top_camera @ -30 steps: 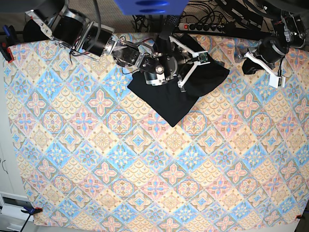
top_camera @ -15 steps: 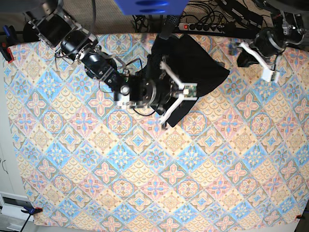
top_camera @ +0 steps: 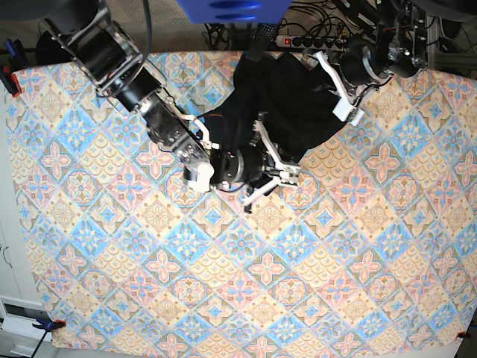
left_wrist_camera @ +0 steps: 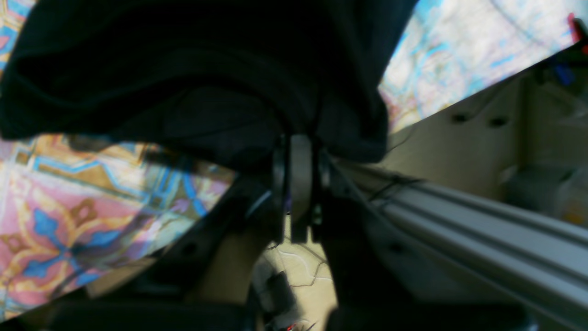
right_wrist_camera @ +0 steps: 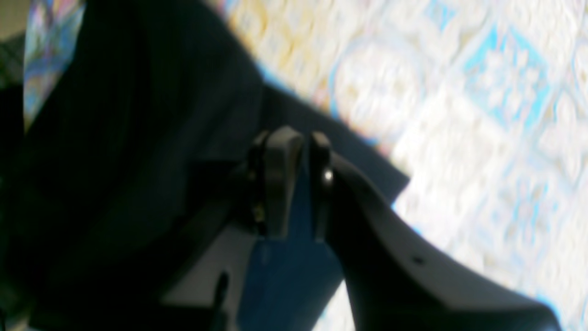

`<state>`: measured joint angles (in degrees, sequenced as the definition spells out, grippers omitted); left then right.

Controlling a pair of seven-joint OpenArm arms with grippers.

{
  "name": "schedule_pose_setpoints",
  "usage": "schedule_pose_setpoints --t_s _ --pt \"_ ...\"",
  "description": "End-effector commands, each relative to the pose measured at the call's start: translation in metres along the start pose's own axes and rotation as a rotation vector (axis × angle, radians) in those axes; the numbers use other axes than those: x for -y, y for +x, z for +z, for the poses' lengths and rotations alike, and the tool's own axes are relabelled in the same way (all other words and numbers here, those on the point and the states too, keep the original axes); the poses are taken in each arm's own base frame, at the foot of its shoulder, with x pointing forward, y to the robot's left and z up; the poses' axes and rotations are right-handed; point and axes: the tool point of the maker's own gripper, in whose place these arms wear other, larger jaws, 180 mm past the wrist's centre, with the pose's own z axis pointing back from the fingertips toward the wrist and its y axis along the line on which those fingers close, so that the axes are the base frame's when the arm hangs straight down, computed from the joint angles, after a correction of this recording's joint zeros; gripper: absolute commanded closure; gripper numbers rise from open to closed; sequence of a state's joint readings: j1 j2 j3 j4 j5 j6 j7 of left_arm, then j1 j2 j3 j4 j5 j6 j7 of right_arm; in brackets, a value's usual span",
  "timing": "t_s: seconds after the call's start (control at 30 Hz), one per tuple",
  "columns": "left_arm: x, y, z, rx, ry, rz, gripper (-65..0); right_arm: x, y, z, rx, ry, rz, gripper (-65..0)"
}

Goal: Fold the T-shirt properly
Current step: 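Grasp the folded stack with both grippers and pull it toward the table center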

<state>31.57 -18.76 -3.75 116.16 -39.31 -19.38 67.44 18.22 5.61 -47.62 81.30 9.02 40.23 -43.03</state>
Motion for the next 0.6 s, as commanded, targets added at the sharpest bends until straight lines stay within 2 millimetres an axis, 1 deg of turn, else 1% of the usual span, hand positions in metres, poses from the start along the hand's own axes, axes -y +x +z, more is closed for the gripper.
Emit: schedule_pose_setpoints --t_s 0.0,0.03,0.13,0.23,0.3,0.43,0.5,0.57 --pt "-0.001 0.003 0.000 0.006 0.015 -0.026 -0.7 0.011 0.010 -0.001 0.019 -0.023 0.012 -7.1" --pt "-0.004 0.002 -0.001 -0.004 0.037 -0.047 -0.7 0.011 0.006 -0.006 0.004 -0.024 0.014 -7.1" --pt "-0.020 -0.001 -0.006 -0.040 0.113 -0.091 -0.7 0.015 0.002 -0.022 -0.041 -0.038 0.040 -7.1" --pt "-0.048 -0.006 -0.013 -0.089 0.192 -0.091 -0.7 0.010 -0.011 -0.041 -0.104 -0.025 0.050 -7.1" --pt "-0.062 -0.005 -0.018 -0.091 0.228 -0.096 -0.7 0.010 -0.019 -0.047 -0.126 -0.016 0.047 -7.1" --pt "-0.088 -0.011 -0.024 -0.098 0.303 -0.108 -0.7 0.007 -0.033 -0.051 -0.152 -0.001 0.025 -7.1" --pt "-0.102 -0.006 -0.027 -0.086 0.347 -0.129 -0.7 0.014 -0.033 -0.048 -0.159 -0.011 0.032 -7.1" --pt "-0.112 -0.002 -0.030 -0.080 0.377 -0.138 -0.7 0.020 -0.048 -0.042 -0.187 -0.023 0.032 -7.1"
